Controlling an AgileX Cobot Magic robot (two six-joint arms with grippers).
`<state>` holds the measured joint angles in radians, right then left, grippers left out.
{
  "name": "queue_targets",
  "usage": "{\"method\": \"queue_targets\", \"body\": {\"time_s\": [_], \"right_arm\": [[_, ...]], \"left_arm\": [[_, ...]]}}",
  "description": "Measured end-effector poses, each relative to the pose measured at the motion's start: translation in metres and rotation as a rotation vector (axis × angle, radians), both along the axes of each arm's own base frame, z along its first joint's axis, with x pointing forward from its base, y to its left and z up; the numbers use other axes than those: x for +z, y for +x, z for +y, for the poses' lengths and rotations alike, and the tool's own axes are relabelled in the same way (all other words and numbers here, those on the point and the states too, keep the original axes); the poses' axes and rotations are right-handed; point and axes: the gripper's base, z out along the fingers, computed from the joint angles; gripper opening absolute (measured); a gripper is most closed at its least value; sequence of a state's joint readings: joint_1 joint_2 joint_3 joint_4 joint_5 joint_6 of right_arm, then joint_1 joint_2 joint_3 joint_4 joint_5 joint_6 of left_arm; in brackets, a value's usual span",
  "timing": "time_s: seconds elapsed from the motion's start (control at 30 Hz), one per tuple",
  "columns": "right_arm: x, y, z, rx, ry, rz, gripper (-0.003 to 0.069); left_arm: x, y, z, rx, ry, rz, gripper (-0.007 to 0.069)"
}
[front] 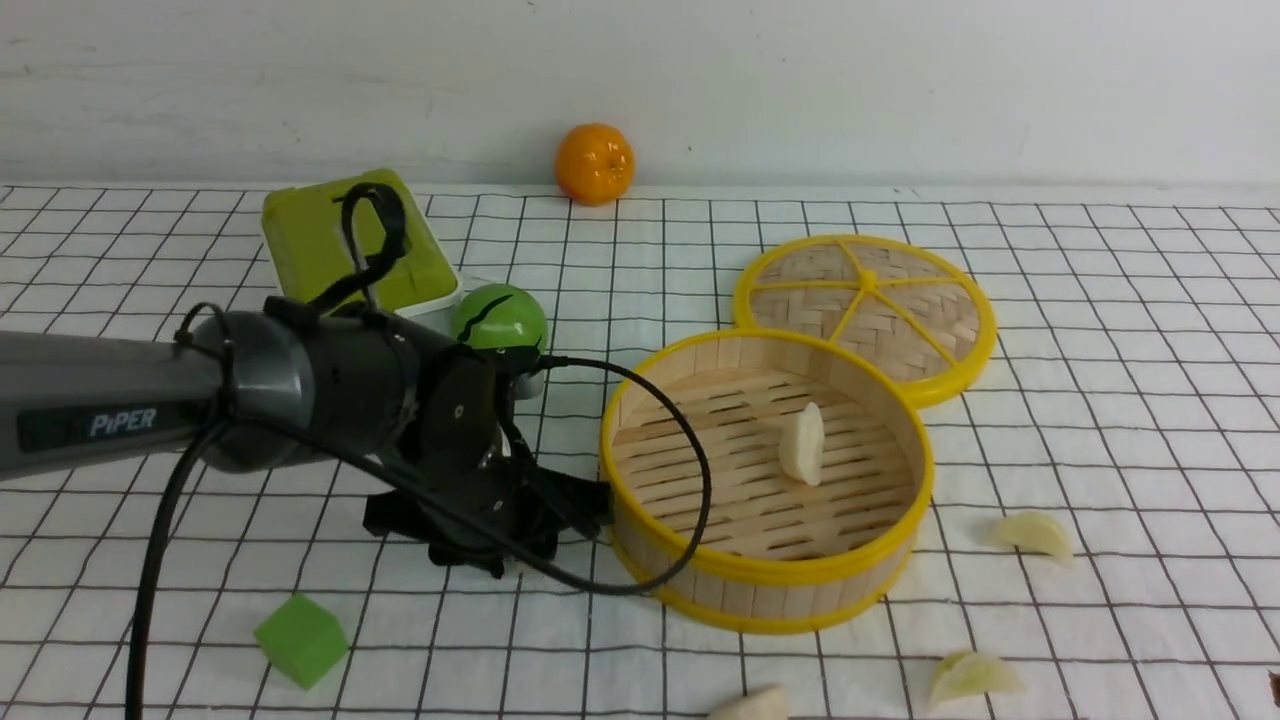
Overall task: Put the dumplings into the steamer on the table with the white tablecloth.
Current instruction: 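Reach for and grasp a dumpling on the table with the left gripper, then place the dumpling into the bamboo steamer basket with the left gripper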
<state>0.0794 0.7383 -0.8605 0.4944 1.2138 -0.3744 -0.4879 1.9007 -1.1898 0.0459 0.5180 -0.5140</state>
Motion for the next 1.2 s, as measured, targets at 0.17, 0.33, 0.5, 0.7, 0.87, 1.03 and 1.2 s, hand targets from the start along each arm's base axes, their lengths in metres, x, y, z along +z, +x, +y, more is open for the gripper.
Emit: {"method": "queue_targets", "body": {"time_s": [0.17,0.33,0.5,0.7,0.87,1.03,1.2], "right_arm": [[0.0,0.0,0.0,0.0,0.0,0.0,0.0059],[0.0,0.0,0.0,-0.001,0.0,-0.001,0.0064],[0.0,0.001,0.0,-0.003,0.001,-0.006,0.0071],[0.0,0.001,0.0,-0.004,0.001,-0.007,0.0074],[0.0,0.0,0.0,0.002,-0.001,0.004,0.0077],[0.0,-0.001,0.0,0.003,-0.001,0.006,0.0082],[0.0,-0.001,0.0,0.003,-0.001,0.006,0.0083]], "left_arm": [[0.02,0.008,-0.003,-0.037,0.046,0.013,0.0138],[0.088,0.018,-0.02,-0.121,0.045,-0.076,0.0139],[0.142,0.01,-0.06,-0.217,-0.03,-0.204,0.0139],[0.124,0.017,-0.09,-0.217,-0.097,-0.212,0.0139],[0.077,0.037,-0.104,-0.135,-0.137,-0.185,0.0139],[0.051,0.046,-0.113,-0.119,-0.166,-0.182,0.0139],[0.025,0.05,-0.117,-0.118,-0.148,-0.149,0.0139]]}}
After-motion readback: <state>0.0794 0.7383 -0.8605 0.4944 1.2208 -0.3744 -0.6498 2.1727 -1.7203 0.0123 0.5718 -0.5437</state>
